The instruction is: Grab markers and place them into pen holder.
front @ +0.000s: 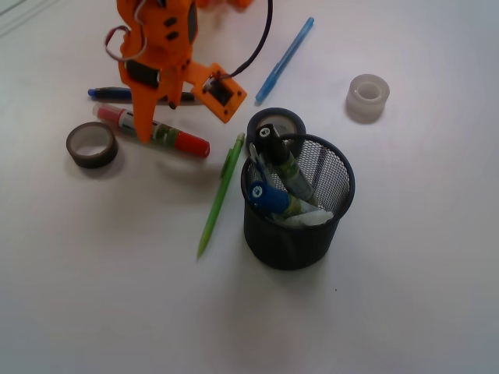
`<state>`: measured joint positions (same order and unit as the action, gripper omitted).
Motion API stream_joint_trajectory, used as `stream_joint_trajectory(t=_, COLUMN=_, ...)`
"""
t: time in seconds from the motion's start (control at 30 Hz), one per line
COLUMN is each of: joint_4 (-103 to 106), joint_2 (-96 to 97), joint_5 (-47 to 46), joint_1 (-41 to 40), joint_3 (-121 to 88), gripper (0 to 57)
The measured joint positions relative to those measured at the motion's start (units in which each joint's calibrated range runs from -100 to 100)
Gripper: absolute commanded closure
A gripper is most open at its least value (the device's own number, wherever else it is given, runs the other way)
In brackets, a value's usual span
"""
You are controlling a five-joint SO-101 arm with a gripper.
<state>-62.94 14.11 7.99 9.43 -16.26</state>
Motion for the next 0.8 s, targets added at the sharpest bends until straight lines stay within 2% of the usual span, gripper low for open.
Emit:
stream_joint_trajectory(t=0.2, joint_4=-1.81, joint_2=7.14, joint_5=0.0, joint_1=0.15, joint_3=5.66, gripper=31.1)
stream_joint_trajectory(t=0.37, joint_4=-1.99, joint_2=8.45, joint_5=0.05, joint_1=0.44, joint_3=6.83, gripper=48.7)
stream_joint_trajectory(t=0.47, joint_4=-1.64, joint_2=8.45, joint_5=0.0, joint_1=0.44, joint_3=7.19, gripper=56.9)
stream_joint_trajectory(t=0.8, joint_4=-4.32, joint_2=6.71, joint_5=1.86, joint_1=0.44, joint_3=6.92, gripper=56.9)
